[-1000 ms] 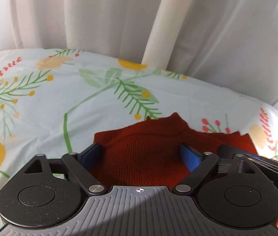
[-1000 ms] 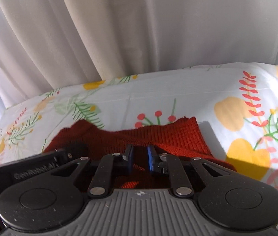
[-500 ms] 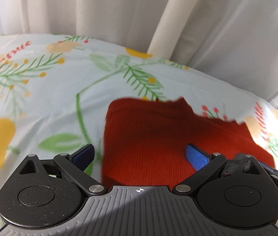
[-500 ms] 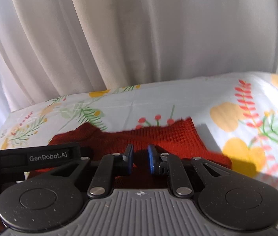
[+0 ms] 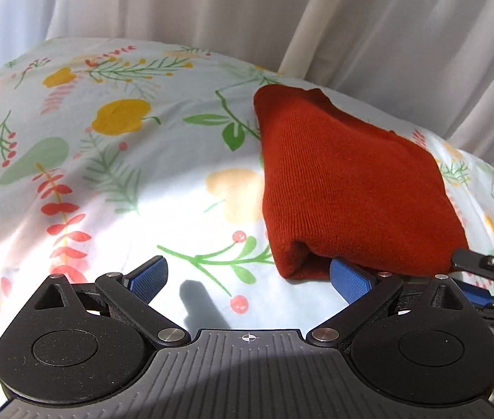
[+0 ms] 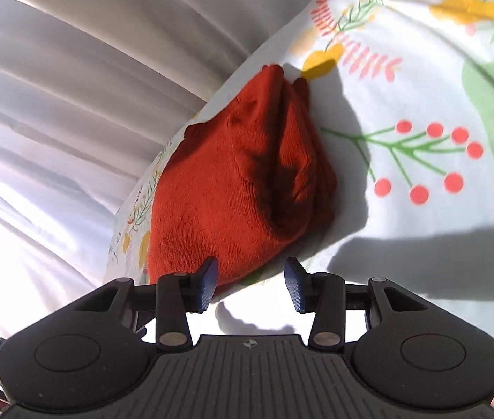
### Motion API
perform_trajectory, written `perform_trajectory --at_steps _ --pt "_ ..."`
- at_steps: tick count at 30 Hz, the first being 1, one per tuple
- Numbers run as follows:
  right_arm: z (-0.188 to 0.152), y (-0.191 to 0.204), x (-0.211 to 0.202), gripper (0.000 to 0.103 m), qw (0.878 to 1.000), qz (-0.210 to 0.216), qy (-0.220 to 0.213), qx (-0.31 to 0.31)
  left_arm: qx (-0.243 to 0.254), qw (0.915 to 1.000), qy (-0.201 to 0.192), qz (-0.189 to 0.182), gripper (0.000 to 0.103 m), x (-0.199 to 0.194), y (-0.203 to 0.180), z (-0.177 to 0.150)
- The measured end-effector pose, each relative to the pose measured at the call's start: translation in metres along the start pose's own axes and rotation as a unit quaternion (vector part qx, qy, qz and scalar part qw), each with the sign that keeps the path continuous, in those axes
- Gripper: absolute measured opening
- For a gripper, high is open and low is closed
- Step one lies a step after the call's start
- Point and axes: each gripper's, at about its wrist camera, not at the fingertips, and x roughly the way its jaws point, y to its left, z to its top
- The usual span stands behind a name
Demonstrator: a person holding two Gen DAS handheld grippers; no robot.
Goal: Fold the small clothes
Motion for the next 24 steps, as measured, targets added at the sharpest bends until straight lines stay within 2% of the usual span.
perform_trajectory --at_steps 2,3,4,5,6,7,8,9,10,11,12,14,16,18,21,24 --pt "-0.001 -0.003 0.007 0.040 1.000 0.013 -0.010 0.020 0.016 0.9997 0.004 0.019 0.102 0.008 -0.009 -0.001" --pt "0.000 -0.003 0.010 0.040 1.000 0.005 -0.017 0.026 0.027 0.9993 0.003 0.026 0.102 0.012 -0.013 -0.002" --pt "0.001 -0.002 0.013 0.031 0.999 -0.001 -0.025 0.025 0.037 0.9987 0.006 0.035 0.102 0.017 -0.017 -0.002" --pt "0.002 -0.001 0.015 0.016 0.999 -0.009 -0.035 0.021 0.040 0.9978 0.013 0.051 0.102 0.024 -0.019 -0.001" --pt "0.003 0.001 0.017 0.014 0.999 -0.017 -0.037 0.021 0.036 0.9973 0.015 0.062 0.102 0.027 -0.019 -0.001" --pt "0.005 -0.001 0.019 0.010 0.999 -0.007 -0.035 0.040 0.027 0.9973 0.012 0.067 0.102 0.027 -0.016 -0.001" --pt "0.006 -0.009 0.018 0.008 0.995 0.037 -0.031 0.085 0.013 0.9972 0.008 0.073 0.102 0.026 -0.011 -0.001" --pt "0.007 -0.019 0.016 0.008 0.986 0.094 -0.029 0.133 -0.002 0.9972 0.007 0.075 0.102 0.024 -0.005 -0.001" --pt "0.008 -0.024 0.012 0.007 0.982 0.113 -0.036 0.149 -0.015 0.9972 0.008 0.072 0.102 0.021 0.001 -0.001" --pt "0.011 -0.021 0.008 0.007 0.988 0.085 -0.046 0.123 -0.022 0.9973 0.013 0.069 0.102 0.019 0.004 -0.001" --pt "0.014 -0.016 0.005 0.007 0.995 0.035 -0.055 0.072 -0.025 0.9969 0.021 0.071 0.102 0.016 0.007 -0.001" --pt "0.014 -0.004 0.006 0.008 0.997 -0.045 -0.055 -0.029 -0.043 0.9959 0.039 0.070 0.099 0.007 0.014 0.001" --pt "0.008 0.004 0.006 0.009 0.995 -0.058 -0.052 -0.066 -0.083 0.9951 0.038 0.039 0.099 -0.007 0.024 0.006" --pt "0.005 0.009 0.007 0.010 0.992 -0.074 -0.054 -0.089 -0.101 0.9946 0.018 0.015 0.099 -0.017 0.026 0.013" --pt "0.007 0.008 0.010 0.011 0.990 -0.084 -0.050 -0.098 -0.064 0.9978 0.004 0.017 0.099 -0.011 0.012 0.022" --pt "0.008 0.011 0.012 0.011 0.988 -0.097 -0.048 -0.109 -0.035 0.9989 0.023 0.021 0.100 0.008 0.001 0.019"
